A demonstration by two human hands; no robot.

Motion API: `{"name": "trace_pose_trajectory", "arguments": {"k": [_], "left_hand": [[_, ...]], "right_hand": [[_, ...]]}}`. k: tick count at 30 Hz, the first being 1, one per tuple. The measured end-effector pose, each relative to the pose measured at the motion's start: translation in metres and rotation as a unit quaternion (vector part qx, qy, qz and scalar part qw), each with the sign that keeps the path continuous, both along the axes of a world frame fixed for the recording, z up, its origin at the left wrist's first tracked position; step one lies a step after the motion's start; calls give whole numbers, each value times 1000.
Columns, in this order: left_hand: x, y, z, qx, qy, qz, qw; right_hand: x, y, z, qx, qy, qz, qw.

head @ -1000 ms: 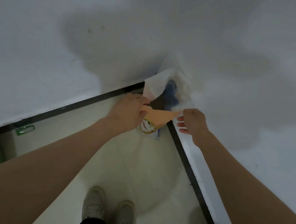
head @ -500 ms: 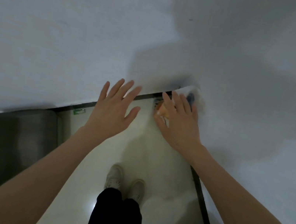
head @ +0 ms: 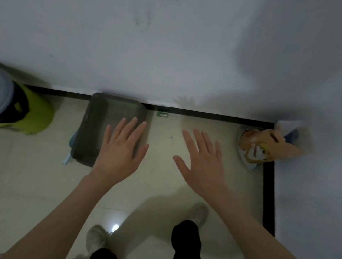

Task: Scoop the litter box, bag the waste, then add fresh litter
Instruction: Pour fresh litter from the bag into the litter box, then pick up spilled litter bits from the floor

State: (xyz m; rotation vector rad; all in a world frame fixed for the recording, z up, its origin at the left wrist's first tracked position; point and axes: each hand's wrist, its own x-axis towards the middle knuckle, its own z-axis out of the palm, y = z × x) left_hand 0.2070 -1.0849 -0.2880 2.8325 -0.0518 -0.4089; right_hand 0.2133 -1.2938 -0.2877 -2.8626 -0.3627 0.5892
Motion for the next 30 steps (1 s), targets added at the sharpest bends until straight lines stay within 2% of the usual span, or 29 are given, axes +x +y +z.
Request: {"name": "trace_pose_trajectory", "arguments": {"k": [4,12,16,30], "left_hand": [[-42,99,5,-3,-4,27,1000],[-104,262,16,15,13,63,998],[-106,297,5,12,30,85,996],[-77,376,-48,-2,73,35,997]], "right_hand": [[-32,97,2,18,-16,12,1000],[-76,259,5,13,39,65,997],[-66,299,-4,17,41,80,996],[-42,378,-53,4,57,72,996]]}}
